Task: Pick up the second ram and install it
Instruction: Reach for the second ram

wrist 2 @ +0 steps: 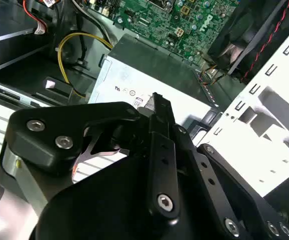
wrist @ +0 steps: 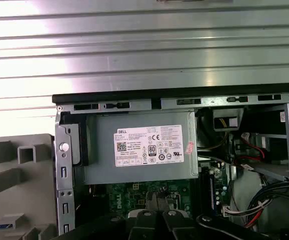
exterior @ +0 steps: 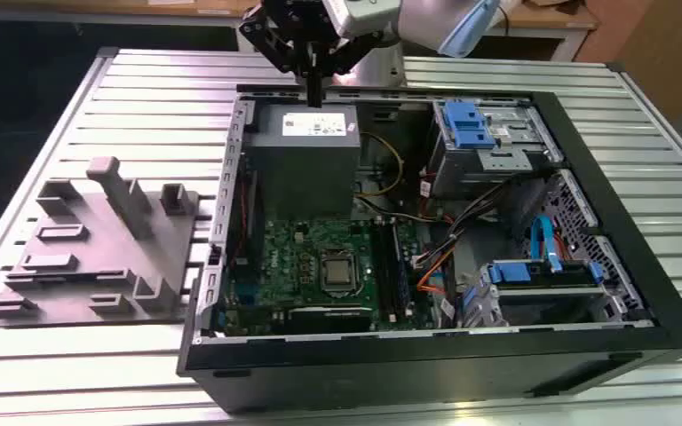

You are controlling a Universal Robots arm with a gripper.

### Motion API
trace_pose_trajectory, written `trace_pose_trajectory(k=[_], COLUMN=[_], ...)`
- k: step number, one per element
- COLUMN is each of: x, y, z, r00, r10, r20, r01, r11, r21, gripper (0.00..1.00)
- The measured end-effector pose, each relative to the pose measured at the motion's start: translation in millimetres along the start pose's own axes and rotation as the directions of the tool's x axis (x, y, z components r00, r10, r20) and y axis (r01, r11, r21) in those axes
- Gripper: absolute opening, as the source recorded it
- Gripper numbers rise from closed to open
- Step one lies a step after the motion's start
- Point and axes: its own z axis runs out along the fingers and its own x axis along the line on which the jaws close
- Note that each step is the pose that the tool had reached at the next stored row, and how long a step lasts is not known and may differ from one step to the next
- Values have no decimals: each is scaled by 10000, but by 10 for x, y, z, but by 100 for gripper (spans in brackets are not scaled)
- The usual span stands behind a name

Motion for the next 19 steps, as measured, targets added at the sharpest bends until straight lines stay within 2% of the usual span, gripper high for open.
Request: trace_pose_trajectory(k=[10,19], x=[5,88], y=[0,-7], z=[0,-1], r00=[10000,10000], r10=[1,-1], r20=[0,0], r01=[-1,1], r11=[10000,10000], r21=[1,-1], gripper=[10,10])
